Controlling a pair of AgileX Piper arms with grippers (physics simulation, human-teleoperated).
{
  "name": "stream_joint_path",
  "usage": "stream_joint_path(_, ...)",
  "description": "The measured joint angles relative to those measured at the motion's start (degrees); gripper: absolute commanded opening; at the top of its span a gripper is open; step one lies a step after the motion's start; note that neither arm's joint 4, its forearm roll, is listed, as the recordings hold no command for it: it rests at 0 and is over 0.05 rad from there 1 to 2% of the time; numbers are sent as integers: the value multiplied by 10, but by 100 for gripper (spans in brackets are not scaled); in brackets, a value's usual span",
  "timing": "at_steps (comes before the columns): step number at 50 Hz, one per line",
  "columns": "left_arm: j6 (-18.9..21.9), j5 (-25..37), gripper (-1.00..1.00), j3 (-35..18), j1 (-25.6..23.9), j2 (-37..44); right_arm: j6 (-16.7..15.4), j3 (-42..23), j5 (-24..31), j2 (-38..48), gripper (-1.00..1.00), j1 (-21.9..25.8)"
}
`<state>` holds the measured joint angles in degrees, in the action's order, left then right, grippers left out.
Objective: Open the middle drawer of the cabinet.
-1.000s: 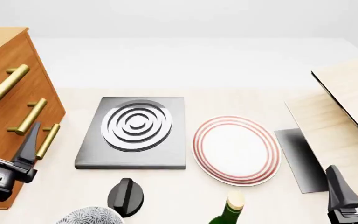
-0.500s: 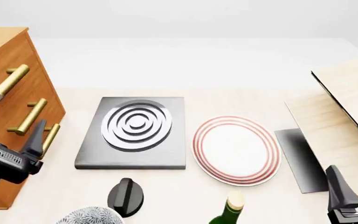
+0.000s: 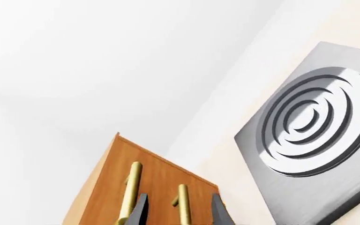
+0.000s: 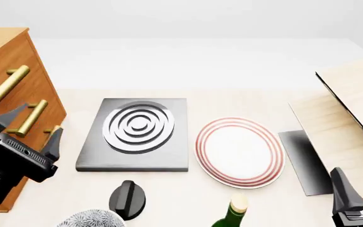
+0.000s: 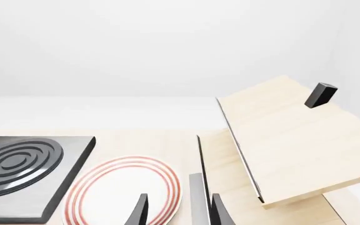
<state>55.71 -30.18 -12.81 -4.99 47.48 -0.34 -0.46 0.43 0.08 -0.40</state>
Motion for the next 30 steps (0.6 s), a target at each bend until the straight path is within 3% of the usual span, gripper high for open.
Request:
stream_joint_path(15, 14, -47, 100, 16, 15, 58, 0, 0, 0, 0, 100, 0)
stream_joint_path(30, 49, -148, 100, 45, 43, 139, 0, 0, 0, 0, 100, 0)
